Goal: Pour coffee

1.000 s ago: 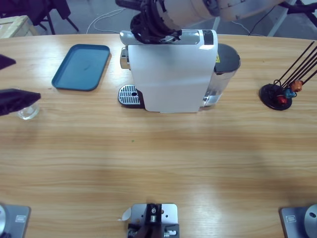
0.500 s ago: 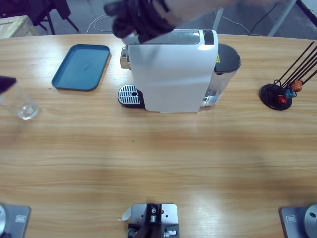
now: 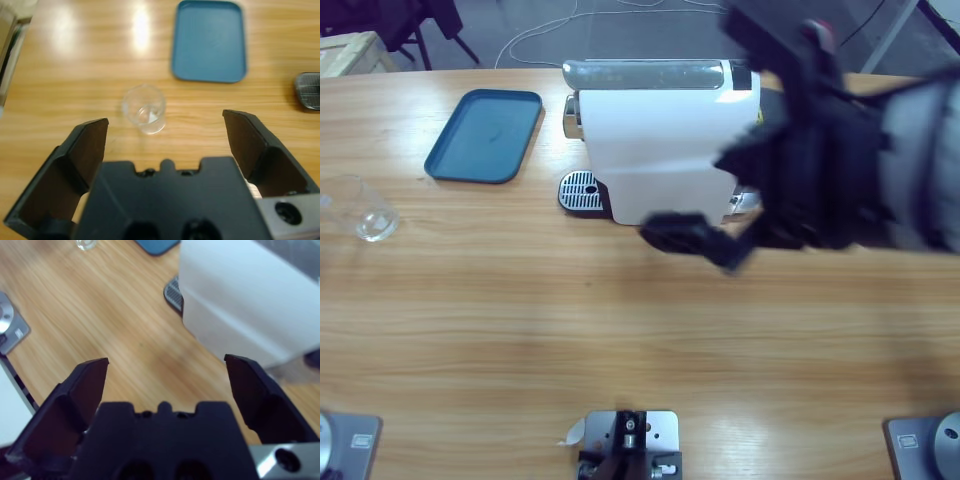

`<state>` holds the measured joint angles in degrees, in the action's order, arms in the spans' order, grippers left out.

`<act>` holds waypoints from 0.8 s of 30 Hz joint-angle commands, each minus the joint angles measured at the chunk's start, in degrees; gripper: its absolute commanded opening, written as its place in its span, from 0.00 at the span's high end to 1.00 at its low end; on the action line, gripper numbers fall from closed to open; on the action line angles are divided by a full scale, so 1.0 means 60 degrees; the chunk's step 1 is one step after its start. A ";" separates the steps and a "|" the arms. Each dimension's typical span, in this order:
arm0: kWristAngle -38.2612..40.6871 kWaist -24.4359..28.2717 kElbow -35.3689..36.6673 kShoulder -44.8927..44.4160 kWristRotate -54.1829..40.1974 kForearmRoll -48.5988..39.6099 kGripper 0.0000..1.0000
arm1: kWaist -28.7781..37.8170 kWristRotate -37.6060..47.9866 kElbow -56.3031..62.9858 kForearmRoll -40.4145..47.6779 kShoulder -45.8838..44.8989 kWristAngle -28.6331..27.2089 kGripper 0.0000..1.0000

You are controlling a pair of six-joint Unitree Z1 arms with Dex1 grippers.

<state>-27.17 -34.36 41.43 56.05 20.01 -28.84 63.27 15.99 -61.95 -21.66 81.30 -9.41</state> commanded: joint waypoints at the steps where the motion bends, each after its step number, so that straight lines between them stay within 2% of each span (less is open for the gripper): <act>1: -0.0144 0.0931 -0.0776 0.1624 0.1156 0.0357 0.00 | 0.0105 0.0485 0.1038 -0.0175 -0.0780 -0.0647 0.00; 3: -0.0144 0.0951 -0.1084 0.1899 0.1564 0.0814 0.00 | 0.0105 0.0520 0.1058 -0.0166 -0.0560 -0.0659 0.00; 9: -0.0191 0.1285 -0.1857 0.2421 0.1458 0.2092 0.00 | 0.0105 0.0792 0.1228 -0.0064 -0.0074 -0.0656 0.00; 14: -0.0205 0.1303 -0.2013 0.3197 0.0617 0.3205 0.00 | 0.0105 0.0869 0.1219 0.0367 0.0533 -0.0542 0.00; 24: -0.0452 0.1399 -0.2168 0.4017 0.0474 0.3794 0.00 | 0.0105 0.1203 0.1756 0.1134 0.1078 -0.0252 0.00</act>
<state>-28.15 -27.22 30.46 75.88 23.25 -8.55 63.28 22.45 -53.69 -17.05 84.58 -12.39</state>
